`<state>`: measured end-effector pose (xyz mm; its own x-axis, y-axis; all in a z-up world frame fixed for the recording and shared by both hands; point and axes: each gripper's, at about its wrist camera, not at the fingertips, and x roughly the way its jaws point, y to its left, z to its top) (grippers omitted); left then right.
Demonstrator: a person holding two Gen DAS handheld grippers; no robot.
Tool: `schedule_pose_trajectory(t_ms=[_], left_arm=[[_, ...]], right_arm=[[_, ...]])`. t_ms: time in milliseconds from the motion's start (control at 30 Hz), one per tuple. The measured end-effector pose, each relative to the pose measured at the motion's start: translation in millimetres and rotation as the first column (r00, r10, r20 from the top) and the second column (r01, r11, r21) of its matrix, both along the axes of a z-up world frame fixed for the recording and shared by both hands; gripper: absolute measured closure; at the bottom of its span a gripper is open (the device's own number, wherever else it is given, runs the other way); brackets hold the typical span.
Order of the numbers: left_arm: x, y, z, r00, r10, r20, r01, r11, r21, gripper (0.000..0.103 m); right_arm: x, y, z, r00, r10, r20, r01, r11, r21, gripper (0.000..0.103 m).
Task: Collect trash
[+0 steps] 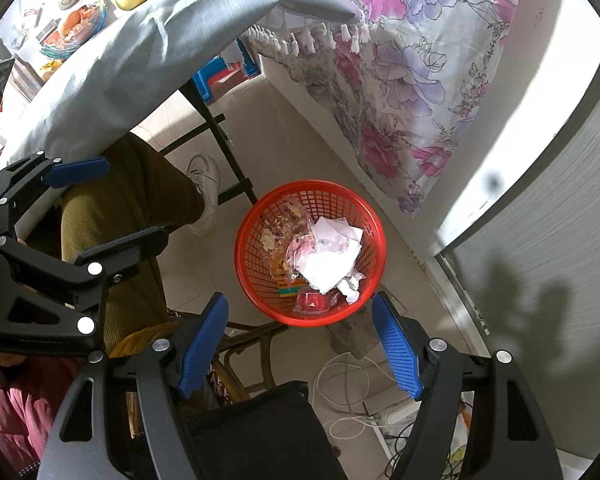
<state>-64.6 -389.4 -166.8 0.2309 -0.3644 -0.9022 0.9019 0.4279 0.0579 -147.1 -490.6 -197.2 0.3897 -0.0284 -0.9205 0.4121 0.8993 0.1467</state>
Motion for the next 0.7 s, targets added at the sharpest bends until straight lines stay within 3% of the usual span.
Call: schedule_pose_trajectory(t_ms=[700], left_arm=[[-1.2,4.0,1.2,1.0,0.005,0.018,-0.005,1.0,0.009,0.01]], right_arm=[[4.0,5.4,1.9,1.0,-0.002,0.008,0.002,1.0,0.009,0.03]])
